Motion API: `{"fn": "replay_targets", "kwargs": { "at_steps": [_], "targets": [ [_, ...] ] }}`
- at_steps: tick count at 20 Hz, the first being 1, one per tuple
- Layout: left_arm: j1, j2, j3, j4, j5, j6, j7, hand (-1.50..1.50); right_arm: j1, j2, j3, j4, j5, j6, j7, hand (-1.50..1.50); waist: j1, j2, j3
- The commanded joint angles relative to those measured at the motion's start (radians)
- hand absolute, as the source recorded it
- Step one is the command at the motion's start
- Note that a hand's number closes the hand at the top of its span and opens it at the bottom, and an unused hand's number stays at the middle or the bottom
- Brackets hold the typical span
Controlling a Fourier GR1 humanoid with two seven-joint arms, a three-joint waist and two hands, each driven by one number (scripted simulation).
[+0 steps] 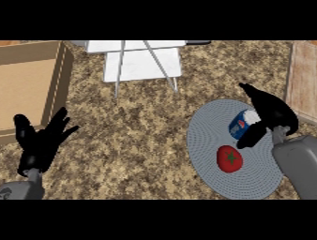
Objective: Pick the can from the placemat and place it in the tiered shelf
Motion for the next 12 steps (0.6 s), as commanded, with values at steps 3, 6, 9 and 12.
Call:
{"fn": "replay_targets", "kwargs": {
  "at_steps": [3,6,9,12],
  "targets": [
    [0.059,-0.01,0.006,-0.008,-0.023,-0.039,-0.017,0.0,-0.021,0.05,-0.05,0.154,0.074,-0.077,-0.145,-1.5,0.002,0.004,-0.005],
    [0.071,-0.013,0.01,-0.078,-0.022,-0.036,0.043,0.0,-0.004,0.052,-0.068,0.112,0.079,-0.045,-0.152,-1.5,-0.001,0.002,-0.005],
    [0.049,-0.025,0.026,-0.042,-0.026,-0.036,0.032,0.0,-0.006,0.089,-0.061,0.2,0.131,-0.12,-0.221,-1.5,0.0,0.004,-0.005],
    [0.015,-0.02,0.054,0.073,-0.037,-0.08,-0.05,0.0,-0.033,0.106,-0.075,0.252,0.131,-0.095,-0.256,-1.5,-0.001,0.004,-0.005]
  ]
}}
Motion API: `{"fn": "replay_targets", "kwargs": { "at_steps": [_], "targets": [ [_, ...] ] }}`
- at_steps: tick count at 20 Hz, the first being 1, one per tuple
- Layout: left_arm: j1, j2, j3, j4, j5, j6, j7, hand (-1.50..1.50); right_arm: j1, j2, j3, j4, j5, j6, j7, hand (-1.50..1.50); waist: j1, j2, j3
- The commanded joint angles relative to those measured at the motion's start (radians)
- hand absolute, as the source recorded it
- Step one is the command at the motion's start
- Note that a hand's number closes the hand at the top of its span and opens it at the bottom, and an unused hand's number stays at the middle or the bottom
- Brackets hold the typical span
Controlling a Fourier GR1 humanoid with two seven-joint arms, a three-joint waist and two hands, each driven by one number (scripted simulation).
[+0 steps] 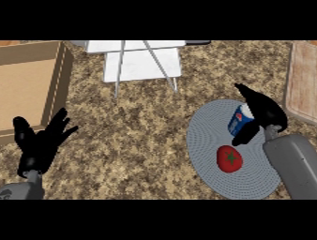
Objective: Pick the can from the placemat and place it in the tiered shelf
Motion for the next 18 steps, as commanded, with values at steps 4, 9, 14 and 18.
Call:
{"fn": "replay_targets", "kwargs": {
  "at_steps": [4,9,14,18],
  "targets": [
    [0.036,0.016,0.004,-0.003,0.004,-0.031,0.02,0.0,0.012,-0.042,0.142,0.072,0.073,0.121,-0.164,1.5,0.009,0.007,-0.004],
    [0.05,-0.021,-0.001,-0.021,-0.022,-0.006,0.021,0.0,0.033,-0.005,0.057,0.028,0.029,0.1,-0.211,1.5,-0.002,0.004,-0.004],
    [0.027,-0.039,-0.032,-0.023,-0.038,0.003,0.034,0.0,-0.053,0.306,0.219,0.008,0.078,0.022,0.046,1.5,0.024,0.006,-0.005],
    [-0.02,-0.022,-0.047,-0.024,-0.037,-0.029,0.056,0.0,-0.158,0.313,0.391,-0.006,-0.104,-0.081,0.218,1.5,0.104,0.014,-0.004]
  ]
}}
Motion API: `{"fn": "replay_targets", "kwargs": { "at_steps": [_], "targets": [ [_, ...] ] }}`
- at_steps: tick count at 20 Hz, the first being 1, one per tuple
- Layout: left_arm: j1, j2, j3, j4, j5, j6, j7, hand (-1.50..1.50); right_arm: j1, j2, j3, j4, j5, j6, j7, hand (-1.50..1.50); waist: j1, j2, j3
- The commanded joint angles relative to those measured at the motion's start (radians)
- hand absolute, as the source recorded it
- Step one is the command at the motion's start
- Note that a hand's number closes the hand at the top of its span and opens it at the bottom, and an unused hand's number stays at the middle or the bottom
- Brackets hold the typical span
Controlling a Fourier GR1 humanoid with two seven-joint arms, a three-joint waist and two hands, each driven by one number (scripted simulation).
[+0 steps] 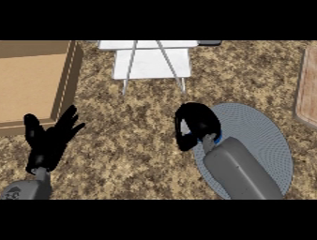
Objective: Pick the can from the placemat and place it in the tiered shelf
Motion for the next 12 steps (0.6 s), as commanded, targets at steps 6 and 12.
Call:
{"fn": "replay_targets", "kwargs": {
  "at_steps": [6,12],
  "targets": [
    [-0.022,-0.014,-0.018,0.039,-0.01,0.0,0.034,0.0,-0.23,0.076,0.347,-0.108,-0.183,-0.38,0.335,1.5,0.03,0.001,0.0],
    [-0.011,-0.01,0.008,0.084,-0.005,-0.007,-0.011,0.0,-0.52,0.077,0.382,-0.25,-0.129,-0.489,0.63,1.5,-0.012,-0.009,-0.002]
  ]
}}
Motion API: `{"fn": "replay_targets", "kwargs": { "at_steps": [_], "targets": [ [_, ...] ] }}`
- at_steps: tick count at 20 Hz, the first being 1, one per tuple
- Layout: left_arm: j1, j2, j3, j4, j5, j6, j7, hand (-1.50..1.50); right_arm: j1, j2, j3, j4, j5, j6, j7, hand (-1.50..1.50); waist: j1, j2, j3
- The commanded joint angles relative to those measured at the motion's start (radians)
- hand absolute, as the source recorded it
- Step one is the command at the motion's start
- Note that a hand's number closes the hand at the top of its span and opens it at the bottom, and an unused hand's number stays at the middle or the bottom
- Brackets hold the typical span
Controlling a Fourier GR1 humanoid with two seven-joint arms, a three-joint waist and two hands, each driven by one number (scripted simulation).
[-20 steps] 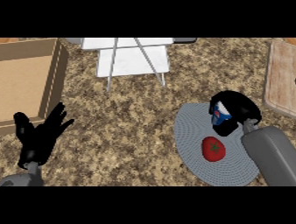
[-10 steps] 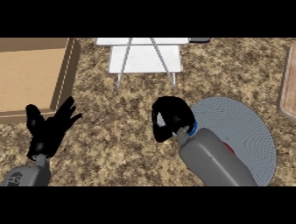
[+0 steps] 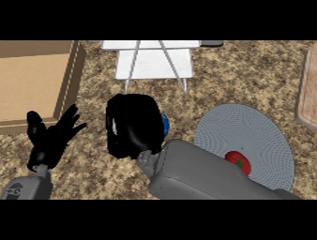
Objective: Pick the can from the placemat and place it in the tiered shelf
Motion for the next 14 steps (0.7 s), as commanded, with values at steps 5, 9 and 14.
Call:
{"fn": "replay_targets", "kwargs": {
  "at_steps": [5,9,14],
  "targets": [
    [0.001,0.0,0.018,0.053,-0.015,0.02,-0.007,0.0,-0.386,0.005,-0.039,-0.082,0.034,-0.032,0.384,1.5,-0.043,-0.004,-0.005],
    [0.053,0.038,0.057,0.011,0.02,-0.01,0.001,0.0,-0.496,0.005,-0.167,-0.004,0.035,0.025,0.374,1.5,-0.047,-0.003,-0.003],
    [0.055,0.011,0.026,-0.027,0.004,0.004,0.019,0.0,-0.596,0.005,-0.292,0.098,0.021,0.048,0.355,1.5,-0.054,0.0,-0.003]
  ]
}}
